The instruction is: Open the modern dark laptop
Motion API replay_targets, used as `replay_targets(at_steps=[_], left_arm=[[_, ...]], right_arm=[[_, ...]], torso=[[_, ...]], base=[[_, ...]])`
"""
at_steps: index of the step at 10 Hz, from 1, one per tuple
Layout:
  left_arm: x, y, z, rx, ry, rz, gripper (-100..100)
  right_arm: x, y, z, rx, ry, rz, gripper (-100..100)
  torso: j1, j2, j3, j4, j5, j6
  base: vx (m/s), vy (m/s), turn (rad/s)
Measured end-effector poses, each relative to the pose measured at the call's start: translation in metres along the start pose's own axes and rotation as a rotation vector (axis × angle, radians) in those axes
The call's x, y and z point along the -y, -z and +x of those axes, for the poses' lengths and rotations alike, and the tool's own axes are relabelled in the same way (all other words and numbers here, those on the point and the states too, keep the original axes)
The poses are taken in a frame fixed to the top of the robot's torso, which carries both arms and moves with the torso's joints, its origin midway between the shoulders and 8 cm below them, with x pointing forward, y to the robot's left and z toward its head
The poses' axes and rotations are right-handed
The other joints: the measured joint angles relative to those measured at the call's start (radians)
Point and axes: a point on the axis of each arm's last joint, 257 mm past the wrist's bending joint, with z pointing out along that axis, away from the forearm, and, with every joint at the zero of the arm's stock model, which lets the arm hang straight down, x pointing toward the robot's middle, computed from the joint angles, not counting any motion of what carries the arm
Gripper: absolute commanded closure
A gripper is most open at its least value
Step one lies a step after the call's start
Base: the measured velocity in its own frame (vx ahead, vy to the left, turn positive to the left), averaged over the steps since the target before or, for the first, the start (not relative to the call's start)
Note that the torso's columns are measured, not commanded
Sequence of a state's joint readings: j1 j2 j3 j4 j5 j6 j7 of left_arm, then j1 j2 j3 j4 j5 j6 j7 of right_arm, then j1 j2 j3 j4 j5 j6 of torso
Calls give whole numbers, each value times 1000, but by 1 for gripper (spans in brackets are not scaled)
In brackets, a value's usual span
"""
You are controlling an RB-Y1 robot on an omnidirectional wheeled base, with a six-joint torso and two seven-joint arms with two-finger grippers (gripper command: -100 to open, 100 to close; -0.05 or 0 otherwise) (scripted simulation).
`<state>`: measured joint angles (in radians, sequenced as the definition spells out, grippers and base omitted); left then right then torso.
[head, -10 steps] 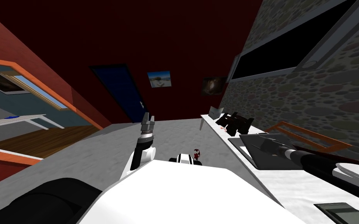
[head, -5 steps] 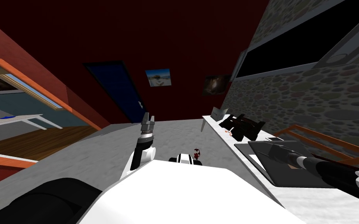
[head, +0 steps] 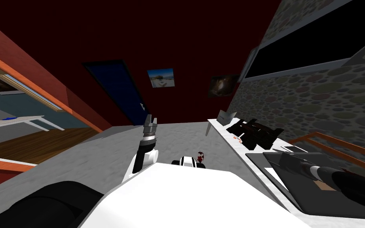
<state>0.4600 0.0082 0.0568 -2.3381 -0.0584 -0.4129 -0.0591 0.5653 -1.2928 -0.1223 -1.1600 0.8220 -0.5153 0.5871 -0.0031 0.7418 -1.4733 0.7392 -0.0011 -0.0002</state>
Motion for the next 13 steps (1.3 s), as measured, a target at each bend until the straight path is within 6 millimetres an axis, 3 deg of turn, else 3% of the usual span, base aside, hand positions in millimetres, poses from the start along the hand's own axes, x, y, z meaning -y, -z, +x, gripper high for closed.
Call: replay_targets(at_steps=[1,2,6,7,13], left_arm=[[0,0,0,0,0,0,0],[0,0,0,0,0,0,0],[0,0,0,0,0,0,0],[0,0,0,0,0,0,0],[0,0,0,0,0,0,0]], right_arm=[[-1,0,1,-1,1,1,100],[0,0,0,-1,1,1,100],[-30,15,35,-75,20,-87,100],[-32,16,37,-78,21,-93,-100],[-44,3,-17,77,-145,-129,-100]], torso=[[1,0,0,0,1,1],[4,-1,-1,0,1,1],[3,-9,-6,-3,1,0],[2,-2,-1,-1,0,-2],[5,-6,-4,-2,2,0]], base=[[8,-3,-3],[74,2,14],[153,12,-1],[-25,-55,-12],[-83,-102,2]])
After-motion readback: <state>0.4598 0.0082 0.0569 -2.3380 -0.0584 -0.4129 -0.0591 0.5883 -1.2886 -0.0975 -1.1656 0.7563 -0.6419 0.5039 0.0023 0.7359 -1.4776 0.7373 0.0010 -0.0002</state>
